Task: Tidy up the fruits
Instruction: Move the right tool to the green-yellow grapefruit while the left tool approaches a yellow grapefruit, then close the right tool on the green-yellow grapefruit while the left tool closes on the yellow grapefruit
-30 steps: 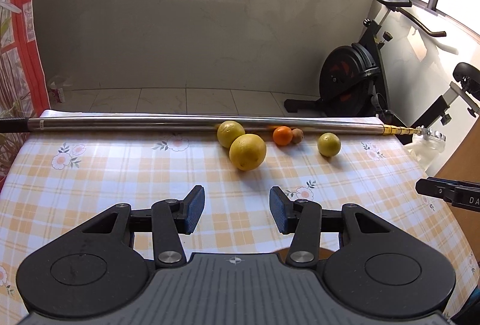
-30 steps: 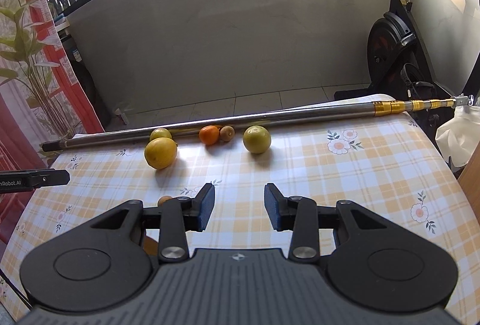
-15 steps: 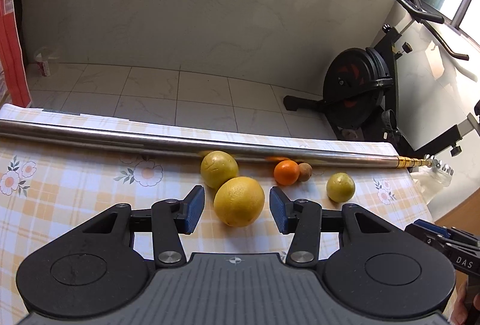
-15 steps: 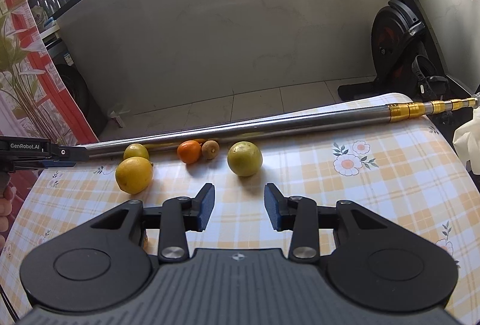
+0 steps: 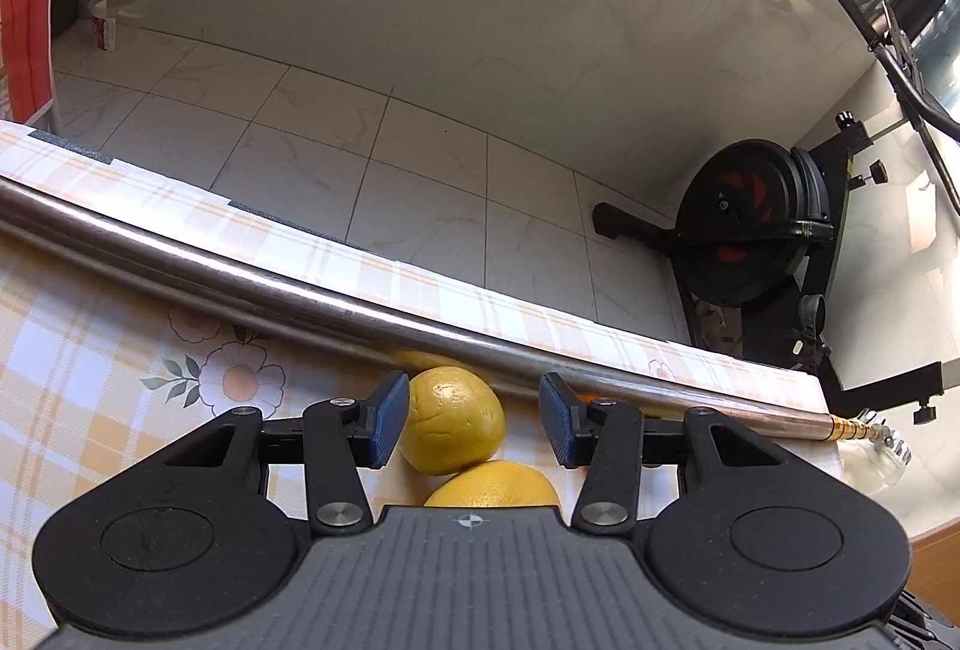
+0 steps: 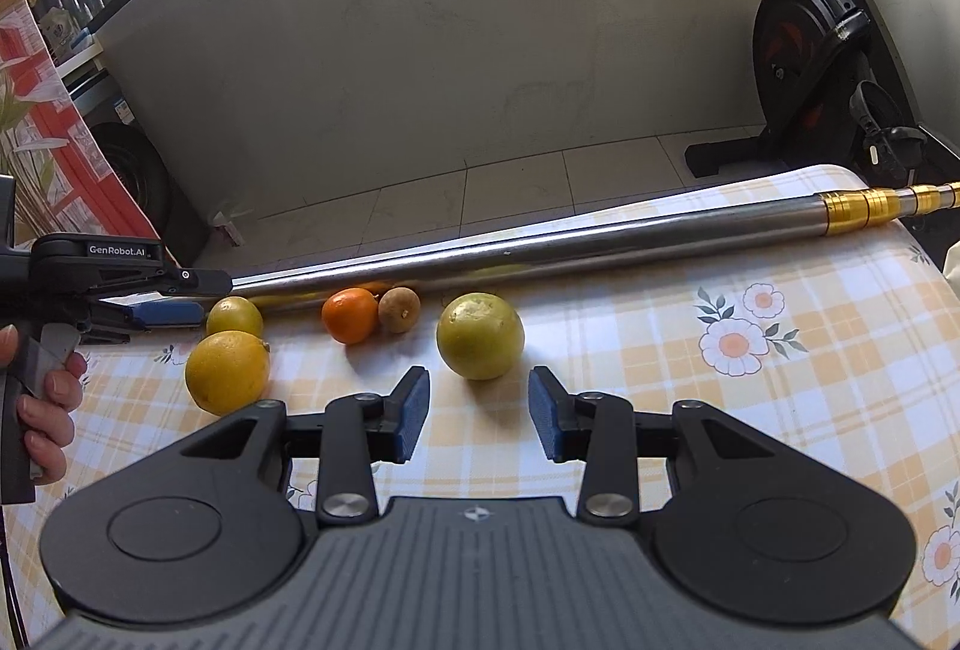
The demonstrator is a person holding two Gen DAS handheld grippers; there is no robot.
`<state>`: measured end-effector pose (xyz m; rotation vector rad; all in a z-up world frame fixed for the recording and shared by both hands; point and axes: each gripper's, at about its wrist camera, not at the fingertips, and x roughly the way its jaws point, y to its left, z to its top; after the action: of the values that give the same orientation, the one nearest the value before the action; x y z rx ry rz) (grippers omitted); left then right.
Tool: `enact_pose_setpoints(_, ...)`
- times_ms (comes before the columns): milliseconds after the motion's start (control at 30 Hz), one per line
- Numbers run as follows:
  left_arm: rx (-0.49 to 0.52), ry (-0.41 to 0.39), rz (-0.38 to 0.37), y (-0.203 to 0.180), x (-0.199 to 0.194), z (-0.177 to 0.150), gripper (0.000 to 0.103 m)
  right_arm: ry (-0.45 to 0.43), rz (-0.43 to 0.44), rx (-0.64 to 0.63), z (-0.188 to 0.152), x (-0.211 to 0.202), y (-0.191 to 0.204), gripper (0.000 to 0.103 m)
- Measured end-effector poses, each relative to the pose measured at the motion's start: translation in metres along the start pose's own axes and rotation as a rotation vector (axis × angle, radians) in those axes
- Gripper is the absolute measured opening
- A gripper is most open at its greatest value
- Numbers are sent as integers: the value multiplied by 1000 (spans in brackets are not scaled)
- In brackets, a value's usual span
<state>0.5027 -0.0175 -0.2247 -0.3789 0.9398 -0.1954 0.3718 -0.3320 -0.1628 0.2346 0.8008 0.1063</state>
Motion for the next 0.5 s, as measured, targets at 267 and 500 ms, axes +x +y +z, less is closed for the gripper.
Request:
enact_pose_setpoints(267,11,29,34,5,25,-3,57,26,-1,5,0,15,-3,39)
enact_pose_setpoints(500,52,42,26,8,32,-9,49,27,6,-11,2,24,-1,40)
